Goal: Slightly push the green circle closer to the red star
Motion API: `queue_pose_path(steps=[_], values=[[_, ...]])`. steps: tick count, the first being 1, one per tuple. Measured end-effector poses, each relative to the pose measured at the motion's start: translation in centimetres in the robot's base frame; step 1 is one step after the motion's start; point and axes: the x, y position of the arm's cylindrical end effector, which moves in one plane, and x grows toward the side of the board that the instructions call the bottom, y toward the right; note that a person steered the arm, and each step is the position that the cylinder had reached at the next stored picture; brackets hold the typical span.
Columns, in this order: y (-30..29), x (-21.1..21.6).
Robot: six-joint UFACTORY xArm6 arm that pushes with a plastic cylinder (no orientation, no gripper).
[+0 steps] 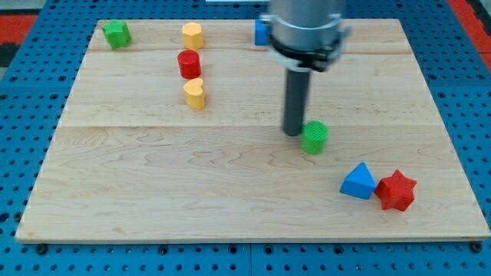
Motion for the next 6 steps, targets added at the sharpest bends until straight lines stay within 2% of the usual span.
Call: queue_pose_path(steps=[1, 2, 3, 5, 6], values=[[3.3, 1.1], [3.6, 2.9], [3.4, 0.0], [4.6, 3.3], [0.0, 1.2]])
